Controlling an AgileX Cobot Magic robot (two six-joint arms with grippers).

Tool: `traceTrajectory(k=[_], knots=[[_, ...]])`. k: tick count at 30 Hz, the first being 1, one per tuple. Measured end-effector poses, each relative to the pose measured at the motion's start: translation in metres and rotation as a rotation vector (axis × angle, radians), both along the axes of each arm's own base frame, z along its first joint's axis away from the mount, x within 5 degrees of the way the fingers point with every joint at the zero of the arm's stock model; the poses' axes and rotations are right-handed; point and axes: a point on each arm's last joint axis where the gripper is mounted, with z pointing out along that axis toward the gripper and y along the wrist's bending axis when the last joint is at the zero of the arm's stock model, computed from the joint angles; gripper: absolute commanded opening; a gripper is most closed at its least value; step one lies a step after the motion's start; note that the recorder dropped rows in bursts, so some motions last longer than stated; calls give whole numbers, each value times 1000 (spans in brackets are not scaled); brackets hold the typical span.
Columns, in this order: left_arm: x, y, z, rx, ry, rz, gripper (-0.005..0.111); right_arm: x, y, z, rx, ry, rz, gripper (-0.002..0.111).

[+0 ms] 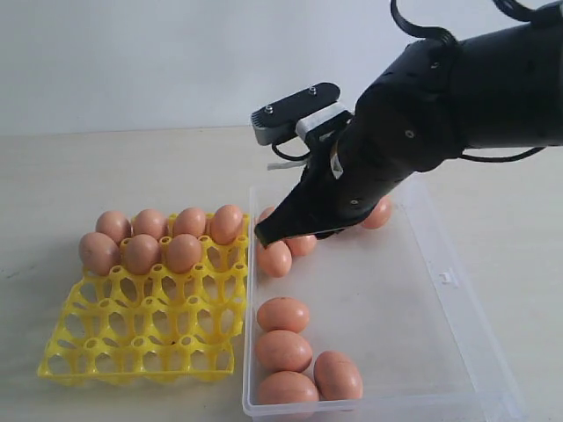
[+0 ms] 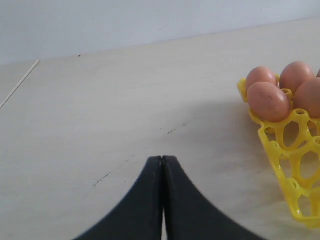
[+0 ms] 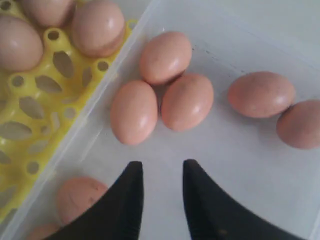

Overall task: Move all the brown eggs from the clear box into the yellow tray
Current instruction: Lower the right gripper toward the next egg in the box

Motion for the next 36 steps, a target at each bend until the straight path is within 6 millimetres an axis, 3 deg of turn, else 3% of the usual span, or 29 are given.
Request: traceTrajectory(k=[3,7,12,19,36], knots=[[0,0,0,0,0,0,0,6,10,-14,63,-2,-12,49],[0,0,0,0,0,0,0,26,2,-40,87,11,-132,49],[0,0,0,0,0,0,0,42,-5,-48,149,-27,-196,49],[0,0,0,0,0,0,0,59,3,-61,155,-21,-215,49],[0,0,0,0,0,0,0,88,17,-84,48,36,-264,53]])
